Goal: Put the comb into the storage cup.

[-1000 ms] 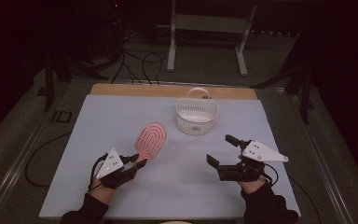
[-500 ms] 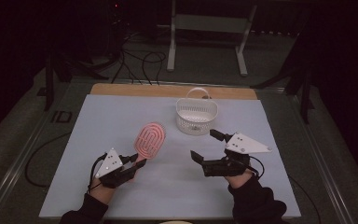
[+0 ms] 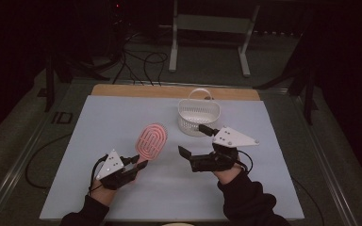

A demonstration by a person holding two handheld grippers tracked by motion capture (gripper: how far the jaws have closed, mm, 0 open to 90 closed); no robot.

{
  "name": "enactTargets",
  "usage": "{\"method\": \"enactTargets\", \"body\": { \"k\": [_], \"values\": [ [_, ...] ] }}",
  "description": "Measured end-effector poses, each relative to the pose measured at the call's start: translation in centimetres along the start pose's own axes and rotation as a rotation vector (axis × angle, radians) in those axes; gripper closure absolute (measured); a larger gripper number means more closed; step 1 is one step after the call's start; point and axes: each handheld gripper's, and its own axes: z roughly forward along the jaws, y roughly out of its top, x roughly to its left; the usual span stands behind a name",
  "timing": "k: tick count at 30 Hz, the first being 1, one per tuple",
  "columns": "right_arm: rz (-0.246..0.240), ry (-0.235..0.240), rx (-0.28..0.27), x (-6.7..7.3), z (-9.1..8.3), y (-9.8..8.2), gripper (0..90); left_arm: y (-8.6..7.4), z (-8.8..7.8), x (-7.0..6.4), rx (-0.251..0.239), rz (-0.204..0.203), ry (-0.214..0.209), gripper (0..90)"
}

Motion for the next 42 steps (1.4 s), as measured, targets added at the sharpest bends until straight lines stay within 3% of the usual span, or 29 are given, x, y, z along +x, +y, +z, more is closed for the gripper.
{"method": "enactTargets", "body": {
  "k": [8, 18, 25, 35, 42],
  "values": [
    [0.019, 0.005, 0.000, 1.2, 1.5, 0.8, 7.3, 0.0, 0.1, 0.0, 0.005, 0.007, 0.004, 72.0],
    [0.098, 0.007, 0.008, 2.6, 4.1, 0.6, 7.3, 0.0, 0.0, 0.0, -0.003, 0.005, 0.005, 72.0],
    [0.154, -0.012, -0.004, 2.7, 5.3, 0.2, 7.5, 0.0, 0.0, 0.0, -0.004, 0.009, 0.008, 72.0],
    [0.230, 0.029, 0.050, 2.1, 7.3, -1.0, 8.8, 0.0, -0.2, 0.1, -0.006, 0.006, 0.015, 72.1],
    [0.286, 0.023, 0.049, 2.1, 8.1, -1.7, 16.5, 0.0, -0.1, 0.1, -0.006, 0.007, 0.007, 72.0]
  ]
}}
